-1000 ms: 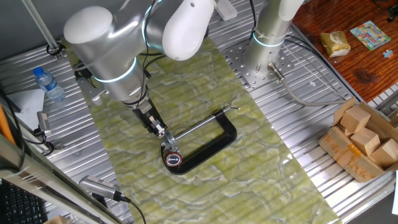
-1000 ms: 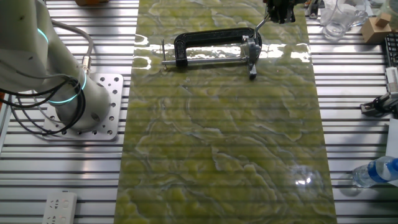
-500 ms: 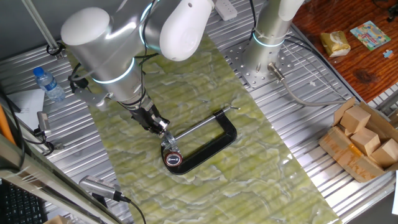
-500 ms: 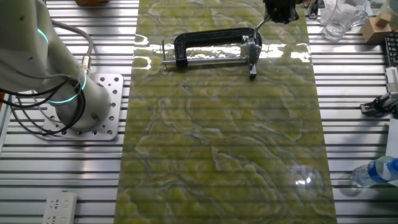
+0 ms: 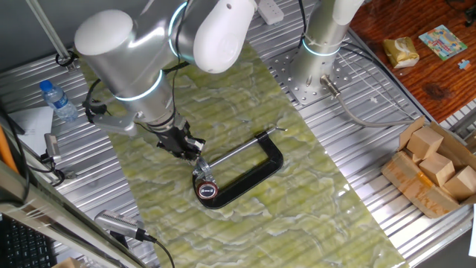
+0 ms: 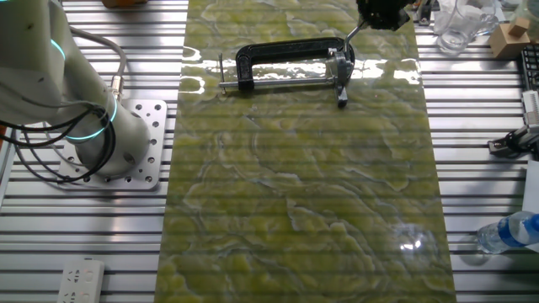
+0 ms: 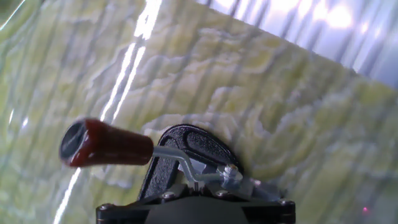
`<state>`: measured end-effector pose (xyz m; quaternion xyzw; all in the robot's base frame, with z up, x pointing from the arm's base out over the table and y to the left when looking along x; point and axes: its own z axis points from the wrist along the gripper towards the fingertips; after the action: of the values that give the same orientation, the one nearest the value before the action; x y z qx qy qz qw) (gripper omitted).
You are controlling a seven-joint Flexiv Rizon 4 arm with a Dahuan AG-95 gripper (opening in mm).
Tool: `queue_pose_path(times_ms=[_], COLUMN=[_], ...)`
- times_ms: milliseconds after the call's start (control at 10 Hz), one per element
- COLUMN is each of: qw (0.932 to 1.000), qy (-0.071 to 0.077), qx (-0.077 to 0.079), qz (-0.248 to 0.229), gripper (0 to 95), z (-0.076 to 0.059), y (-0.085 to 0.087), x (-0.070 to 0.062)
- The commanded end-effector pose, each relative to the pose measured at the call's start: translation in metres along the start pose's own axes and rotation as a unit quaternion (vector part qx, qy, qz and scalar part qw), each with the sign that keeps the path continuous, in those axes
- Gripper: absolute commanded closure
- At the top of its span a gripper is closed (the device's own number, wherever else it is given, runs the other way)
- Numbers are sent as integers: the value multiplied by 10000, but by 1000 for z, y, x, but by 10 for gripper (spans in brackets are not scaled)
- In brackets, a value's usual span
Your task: Push down the lever
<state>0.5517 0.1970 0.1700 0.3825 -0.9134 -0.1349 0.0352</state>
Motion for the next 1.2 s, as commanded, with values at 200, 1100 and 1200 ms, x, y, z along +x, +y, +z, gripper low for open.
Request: queue_pose_path(times_ms=[200, 1100, 1200], qw=[9983, 9851, 9851], qy=[-121, -311, -311], qx=[-34, 226, 226], qz=[-562, -1676, -1676], gripper=[760, 760, 760], z=[17, 40, 40], y=[4, 1, 1], x=[-9, -15, -15])
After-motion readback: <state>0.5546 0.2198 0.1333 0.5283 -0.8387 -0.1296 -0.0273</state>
